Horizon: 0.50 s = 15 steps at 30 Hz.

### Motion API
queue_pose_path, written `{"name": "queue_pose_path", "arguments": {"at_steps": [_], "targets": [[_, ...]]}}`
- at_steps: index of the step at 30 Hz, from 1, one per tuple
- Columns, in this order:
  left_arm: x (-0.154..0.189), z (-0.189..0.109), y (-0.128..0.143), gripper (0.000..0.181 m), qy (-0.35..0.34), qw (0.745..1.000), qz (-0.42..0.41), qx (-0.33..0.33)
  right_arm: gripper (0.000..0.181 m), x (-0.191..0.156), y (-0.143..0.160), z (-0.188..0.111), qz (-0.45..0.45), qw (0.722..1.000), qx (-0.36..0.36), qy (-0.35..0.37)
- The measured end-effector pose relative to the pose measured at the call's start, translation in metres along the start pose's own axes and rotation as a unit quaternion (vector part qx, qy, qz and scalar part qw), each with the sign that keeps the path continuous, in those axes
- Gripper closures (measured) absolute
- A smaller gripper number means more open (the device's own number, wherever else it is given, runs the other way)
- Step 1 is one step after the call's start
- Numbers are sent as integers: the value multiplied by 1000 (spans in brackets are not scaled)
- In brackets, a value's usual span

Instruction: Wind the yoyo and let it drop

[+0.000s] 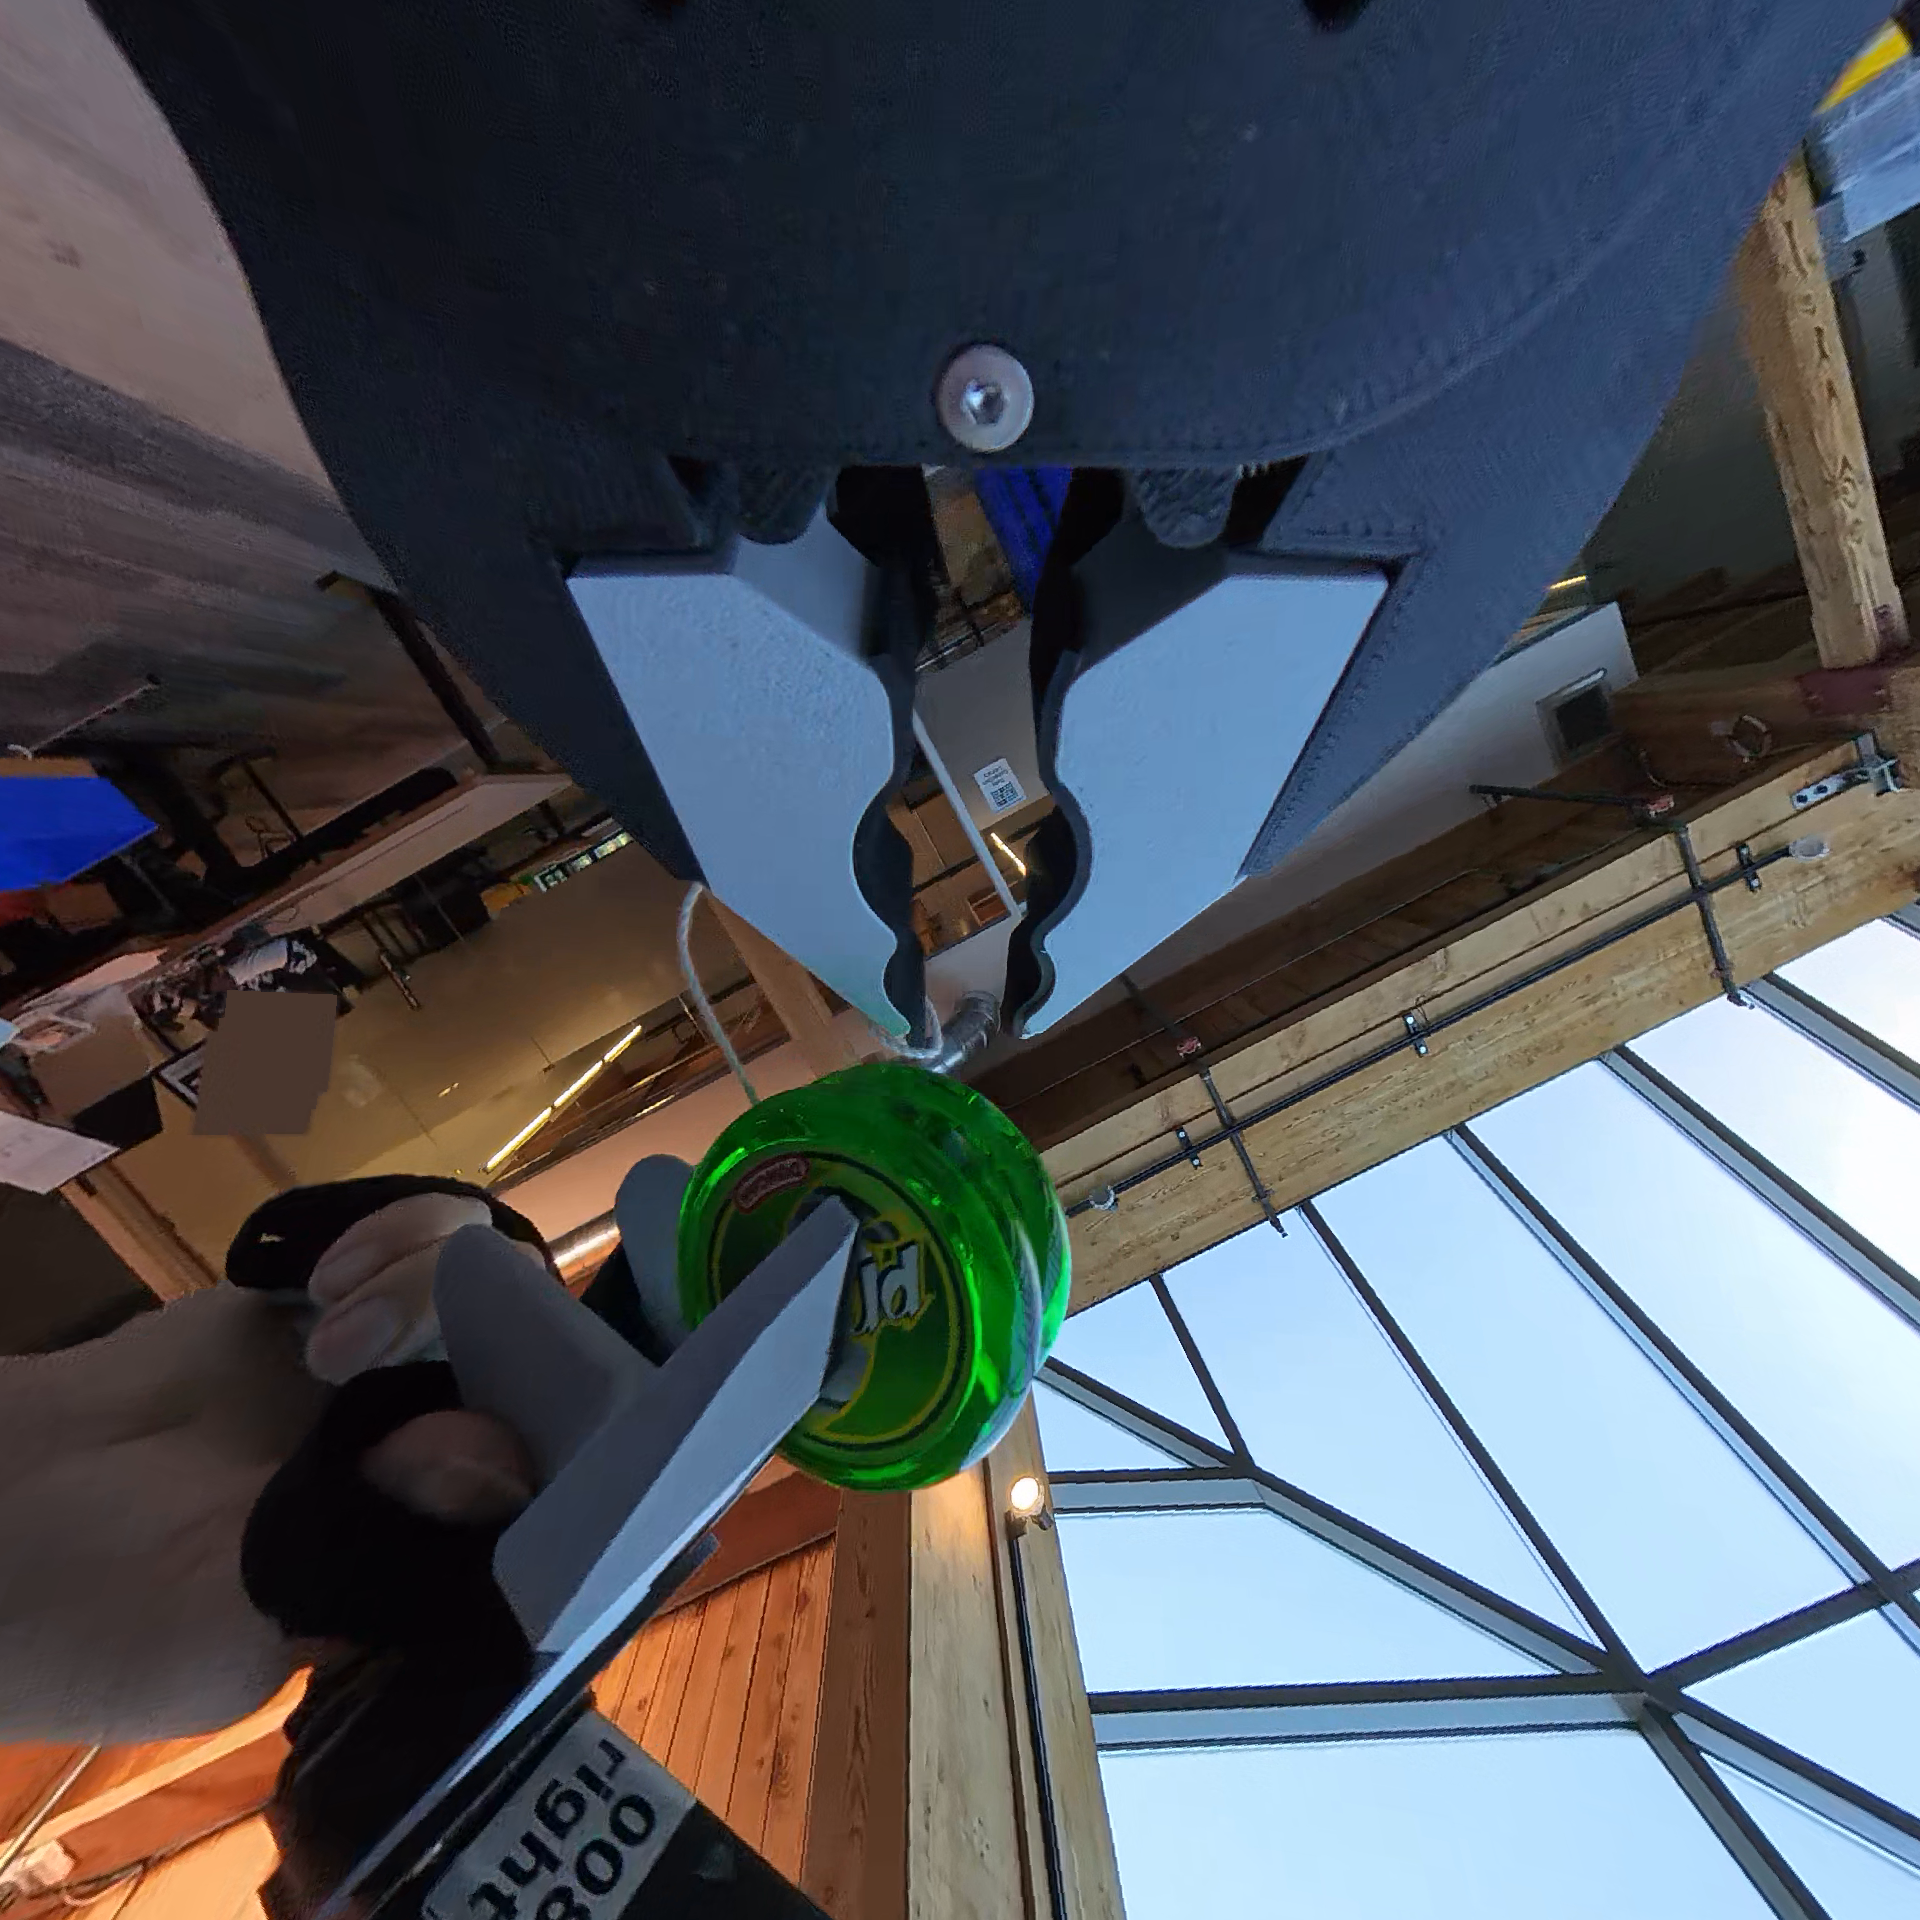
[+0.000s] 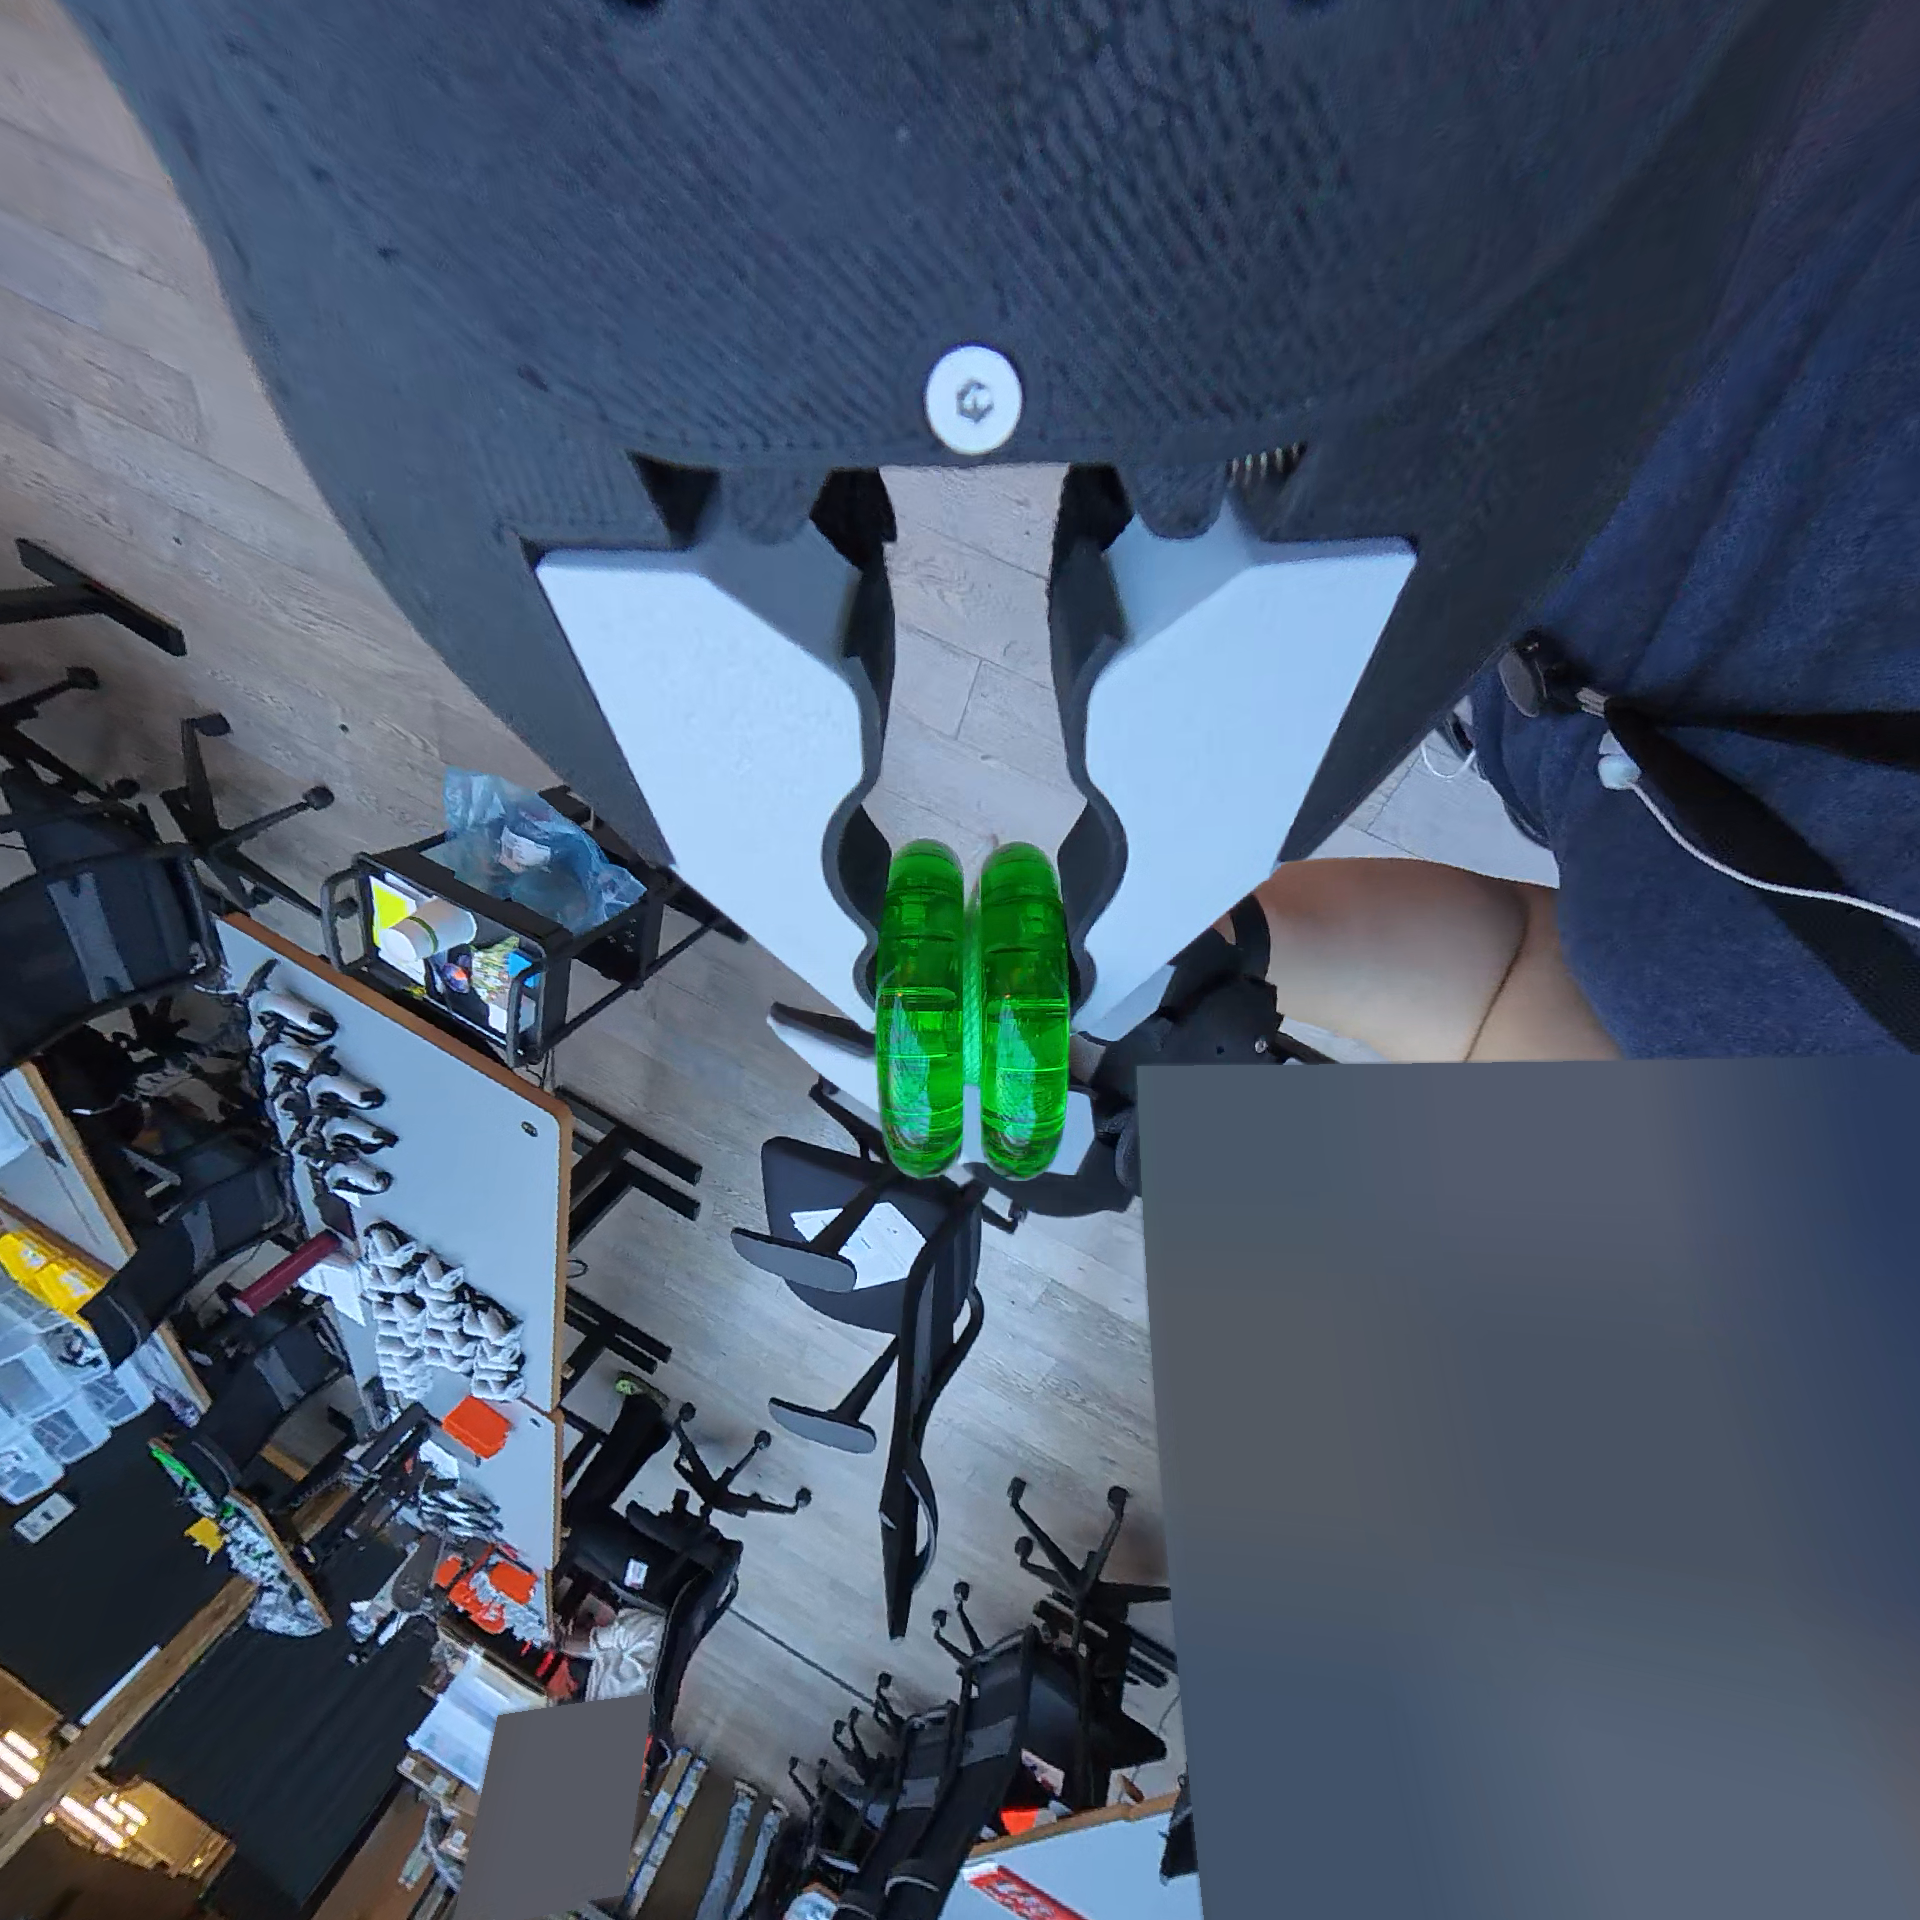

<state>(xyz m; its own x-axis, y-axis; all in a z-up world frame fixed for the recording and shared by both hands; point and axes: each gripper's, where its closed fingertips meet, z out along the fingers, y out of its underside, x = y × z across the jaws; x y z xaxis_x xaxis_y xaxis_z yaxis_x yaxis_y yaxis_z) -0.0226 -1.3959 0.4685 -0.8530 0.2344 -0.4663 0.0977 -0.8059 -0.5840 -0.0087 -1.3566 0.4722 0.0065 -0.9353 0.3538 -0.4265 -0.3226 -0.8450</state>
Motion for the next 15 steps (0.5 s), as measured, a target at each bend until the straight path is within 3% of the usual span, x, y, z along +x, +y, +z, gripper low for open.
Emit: {"name": "queue_pose_path", "arguments": {"at_steps": [7, 15], "targets": [[-13, -2, -6, 166, -5, 994, -103, 22, 155, -8, -26, -19, -17, 989, 142, -46], [-22, -5, -16, 164, 2, 976, -208, 62, 154, 0, -10, -13, -9, 983, 181, -41]]}}
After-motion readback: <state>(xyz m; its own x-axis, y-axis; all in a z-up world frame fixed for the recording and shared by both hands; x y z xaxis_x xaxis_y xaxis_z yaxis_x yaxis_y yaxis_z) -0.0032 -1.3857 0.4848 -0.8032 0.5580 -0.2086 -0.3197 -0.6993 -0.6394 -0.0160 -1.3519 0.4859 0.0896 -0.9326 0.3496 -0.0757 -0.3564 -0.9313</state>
